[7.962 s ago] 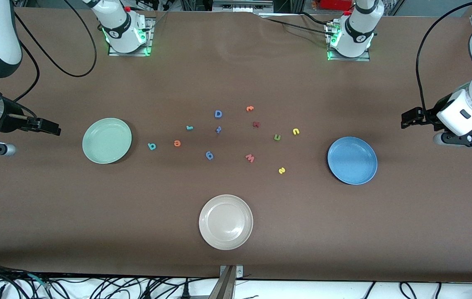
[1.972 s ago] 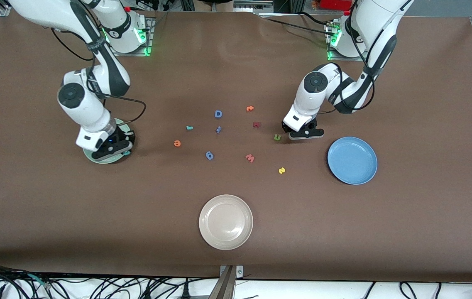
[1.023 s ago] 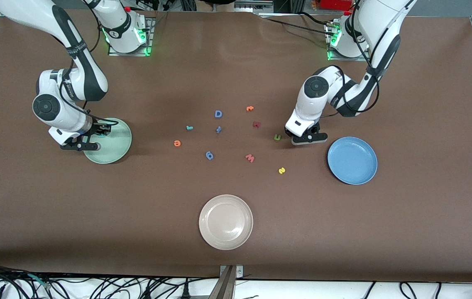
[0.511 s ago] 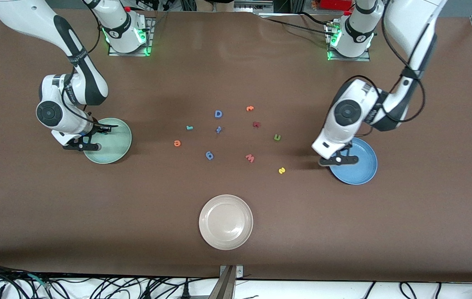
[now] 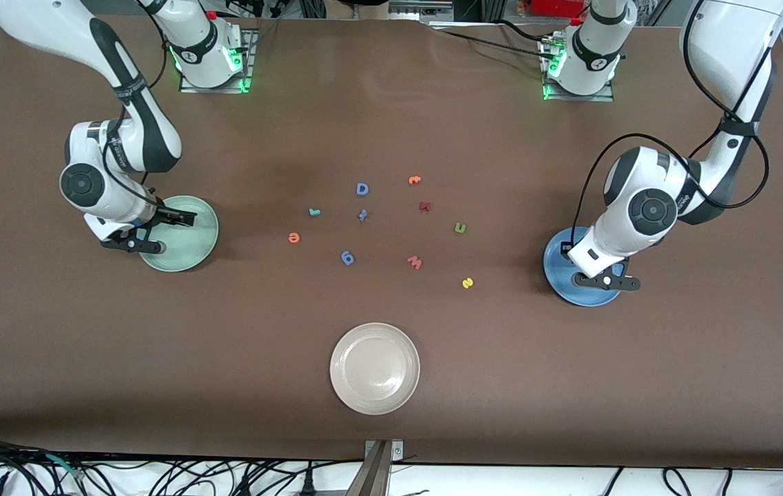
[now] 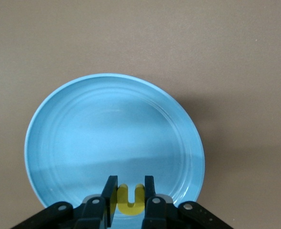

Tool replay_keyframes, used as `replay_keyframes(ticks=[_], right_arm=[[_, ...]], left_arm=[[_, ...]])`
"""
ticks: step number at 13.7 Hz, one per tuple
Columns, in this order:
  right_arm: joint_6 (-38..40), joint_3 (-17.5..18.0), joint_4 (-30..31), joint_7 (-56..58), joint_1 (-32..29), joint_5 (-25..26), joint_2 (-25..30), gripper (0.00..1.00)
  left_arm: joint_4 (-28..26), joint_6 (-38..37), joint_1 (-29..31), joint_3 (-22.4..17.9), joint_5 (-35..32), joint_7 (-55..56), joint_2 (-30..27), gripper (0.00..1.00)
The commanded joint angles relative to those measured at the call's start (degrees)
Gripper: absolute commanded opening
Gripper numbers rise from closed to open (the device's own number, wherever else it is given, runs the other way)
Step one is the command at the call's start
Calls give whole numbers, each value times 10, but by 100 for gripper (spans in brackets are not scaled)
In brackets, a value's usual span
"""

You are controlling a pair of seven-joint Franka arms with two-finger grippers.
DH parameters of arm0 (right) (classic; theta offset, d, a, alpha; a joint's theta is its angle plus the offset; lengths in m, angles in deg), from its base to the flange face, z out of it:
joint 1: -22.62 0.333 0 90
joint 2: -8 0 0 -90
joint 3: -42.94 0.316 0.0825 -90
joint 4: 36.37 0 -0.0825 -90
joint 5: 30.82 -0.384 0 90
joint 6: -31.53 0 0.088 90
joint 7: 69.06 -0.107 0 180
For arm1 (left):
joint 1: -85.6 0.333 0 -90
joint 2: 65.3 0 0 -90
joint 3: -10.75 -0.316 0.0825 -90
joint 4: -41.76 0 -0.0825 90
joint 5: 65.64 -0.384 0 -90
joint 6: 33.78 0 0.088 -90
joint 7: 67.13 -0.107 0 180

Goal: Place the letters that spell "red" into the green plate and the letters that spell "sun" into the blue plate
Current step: 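Drop q on green plate while the left gripper drops u on blue plate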

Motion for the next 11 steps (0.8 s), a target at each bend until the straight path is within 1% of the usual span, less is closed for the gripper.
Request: replay_keyframes(ticks=[1, 4, 6, 8, 9, 11], right_arm=[[14, 58, -10, -66, 1, 1, 18, 98], [14, 105, -42, -121, 4, 1, 4, 98], [14, 135, -63, -188, 11, 1, -18, 98], [12, 141, -83, -245, 31, 1, -40, 98], [12, 141, -93, -273, 43, 1, -48, 98], [9, 141, -110, -328, 57, 1, -69, 98]], left_arm=[[33, -12, -2, 3, 13, -24, 27, 100], [35, -12, -5, 4, 18, -21, 23, 100], [53, -12, -28, 15, 41, 35, 25, 100], [80, -12, -68, 16, 50, 76, 41, 100], [108, -12, -86, 16, 60, 106, 60, 100], [147, -12, -115, 16, 62, 174, 93, 100]])
